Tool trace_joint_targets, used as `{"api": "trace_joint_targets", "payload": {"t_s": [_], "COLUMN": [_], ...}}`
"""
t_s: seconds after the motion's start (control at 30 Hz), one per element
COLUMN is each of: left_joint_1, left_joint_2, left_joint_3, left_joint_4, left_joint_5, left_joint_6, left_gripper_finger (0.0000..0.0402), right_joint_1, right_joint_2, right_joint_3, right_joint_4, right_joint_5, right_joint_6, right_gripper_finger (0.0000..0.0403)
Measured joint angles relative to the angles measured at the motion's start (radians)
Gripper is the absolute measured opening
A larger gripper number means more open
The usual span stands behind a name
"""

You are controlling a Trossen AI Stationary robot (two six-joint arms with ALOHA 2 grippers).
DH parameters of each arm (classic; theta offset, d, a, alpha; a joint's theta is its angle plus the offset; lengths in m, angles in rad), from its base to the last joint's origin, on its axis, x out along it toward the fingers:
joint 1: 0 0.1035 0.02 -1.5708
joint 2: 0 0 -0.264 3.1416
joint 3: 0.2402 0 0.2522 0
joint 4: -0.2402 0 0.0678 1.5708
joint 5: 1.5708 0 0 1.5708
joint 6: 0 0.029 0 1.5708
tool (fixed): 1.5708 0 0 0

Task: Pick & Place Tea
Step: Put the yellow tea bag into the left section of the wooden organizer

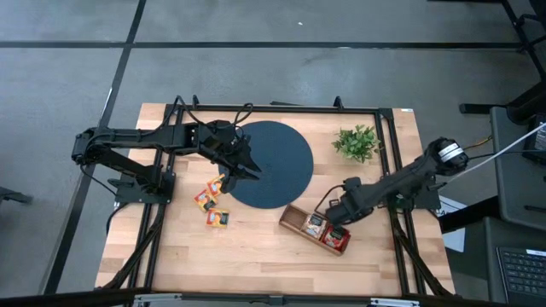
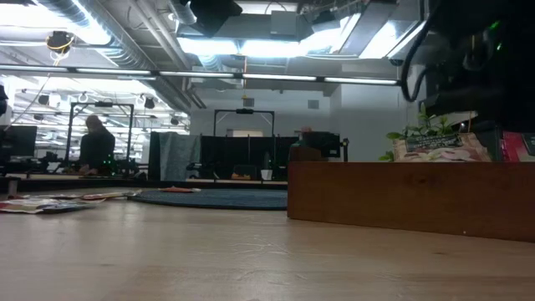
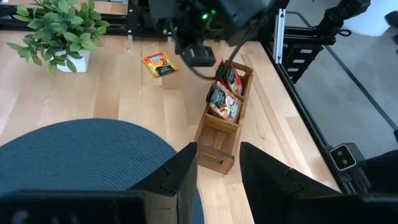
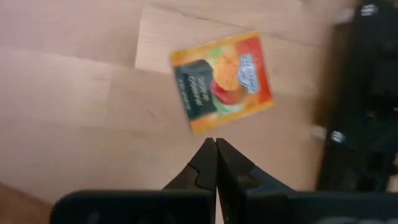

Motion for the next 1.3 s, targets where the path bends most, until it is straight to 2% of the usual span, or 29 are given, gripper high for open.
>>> {"api": "trace_joint_targets", "payload": {"t_s": [0.23, 0.43, 0.7, 0.77, 1.0, 1.2, 1.3], "left_joint_1": [0.000, 0.000, 0.000, 0.000, 0.000, 0.001, 0.001], "left_joint_2": [0.000, 0.000, 0.000, 0.000, 0.000, 0.000, 0.000], "left_joint_3": [0.000, 0.000, 0.000, 0.000, 0.000, 0.000, 0.000], "left_joint_4": [-0.004, -0.006, -0.006, -0.005, -0.004, -0.004, -0.004], "left_joint_5": [0.000, 0.000, 0.000, 0.001, 0.001, 0.001, 0.000], "left_joint_6": [-0.006, -0.006, -0.006, -0.006, 0.021, 0.028, 0.030], "left_gripper_finger": [0.0115, 0.0116, 0.0116, 0.0116, 0.0116, 0.0116, 0.0116], "right_joint_1": [-0.066, -0.113, -0.125, -0.125, -0.139, -0.152, -0.153], "right_joint_2": [0.000, 0.000, -0.003, -0.003, -0.024, -0.071, -0.101], "right_joint_3": [-0.100, -0.225, -0.247, -0.233, -0.238, -0.219, -0.208], "right_joint_4": [0.066, 0.292, 0.352, 0.418, 0.876, 0.870, 0.859], "right_joint_5": [-0.004, -0.054, -0.033, 0.026, 0.257, 0.345, 0.356], "right_joint_6": [-0.041, -0.074, -0.032, -0.043, -0.158, -0.159, -0.213], "right_gripper_finger": [0.0002, 0.0001, 0.0001, 0.0001, 0.0000, 0.0000, 0.0000]}}
